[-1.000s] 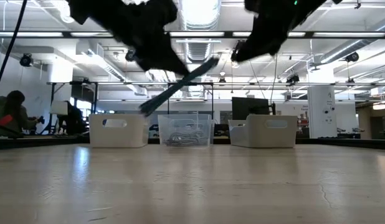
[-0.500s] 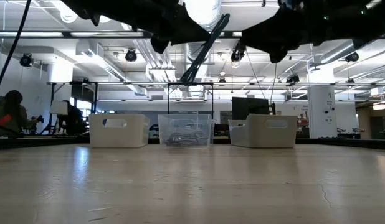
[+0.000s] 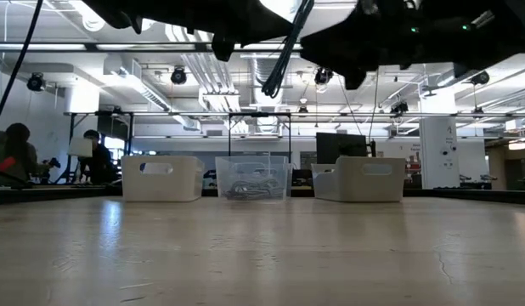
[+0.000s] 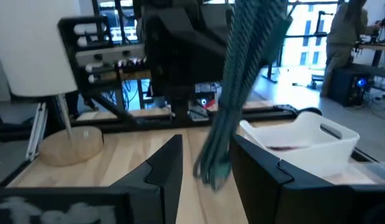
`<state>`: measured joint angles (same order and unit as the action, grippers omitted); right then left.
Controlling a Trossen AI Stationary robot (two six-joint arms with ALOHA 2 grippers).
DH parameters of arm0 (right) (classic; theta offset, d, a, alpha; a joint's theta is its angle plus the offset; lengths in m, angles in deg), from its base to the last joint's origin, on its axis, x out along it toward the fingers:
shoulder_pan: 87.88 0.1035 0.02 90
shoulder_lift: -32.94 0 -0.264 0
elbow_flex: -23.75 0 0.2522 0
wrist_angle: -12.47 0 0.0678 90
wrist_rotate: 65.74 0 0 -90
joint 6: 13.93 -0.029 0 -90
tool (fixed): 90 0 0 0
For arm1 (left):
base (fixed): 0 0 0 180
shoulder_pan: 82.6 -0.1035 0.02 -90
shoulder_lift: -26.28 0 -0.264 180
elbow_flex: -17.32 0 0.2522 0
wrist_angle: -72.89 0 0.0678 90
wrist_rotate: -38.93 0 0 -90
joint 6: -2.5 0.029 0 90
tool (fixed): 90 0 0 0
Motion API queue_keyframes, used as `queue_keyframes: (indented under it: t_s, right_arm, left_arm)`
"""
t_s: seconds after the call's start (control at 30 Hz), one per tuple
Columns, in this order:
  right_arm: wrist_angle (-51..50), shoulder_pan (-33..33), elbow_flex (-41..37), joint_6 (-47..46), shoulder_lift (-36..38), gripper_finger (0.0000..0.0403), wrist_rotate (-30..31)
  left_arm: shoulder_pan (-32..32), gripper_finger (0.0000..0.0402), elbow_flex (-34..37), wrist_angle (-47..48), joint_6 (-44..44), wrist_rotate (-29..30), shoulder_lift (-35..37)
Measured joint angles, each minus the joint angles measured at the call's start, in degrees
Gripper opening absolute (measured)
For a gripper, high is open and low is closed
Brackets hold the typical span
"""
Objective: Pick & Place USB Port
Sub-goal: Put the blue charger cable into the gray bin
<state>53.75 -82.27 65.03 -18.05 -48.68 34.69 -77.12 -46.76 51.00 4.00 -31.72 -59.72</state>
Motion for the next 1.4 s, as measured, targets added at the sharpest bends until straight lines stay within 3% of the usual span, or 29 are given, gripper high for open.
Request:
queue_keyframes:
  t_s: [0.3, 0.63, 1.1, 1.4]
  right_arm:
    - [-2.46, -0.04, 6.31, 0.08, -5.34, 0.0130, 7.59]
    - [-2.75, 0.00, 6.69, 0.23, -5.21, 0.0125, 7.68]
    - [-4.76, 0.00, 6.76, 1.30, -5.10, 0.0041, 7.75]
    - [-5.46, 0.00, 6.74, 5.49, -5.10, 0.0036, 7.77]
  left_arm:
    - [0.26, 0.0000, 0.00, 0.28, 0.28, -0.30, -0.02]
    - [0.31, 0.0000, 0.00, 0.67, 1.81, -0.28, -0.02]
    - [0.29, 0.0000, 0.02, 1.36, 1.77, -0.17, -0.04]
    - [0.31, 0.0000, 0.02, 2.04, 1.57, -0.20, -0.04]
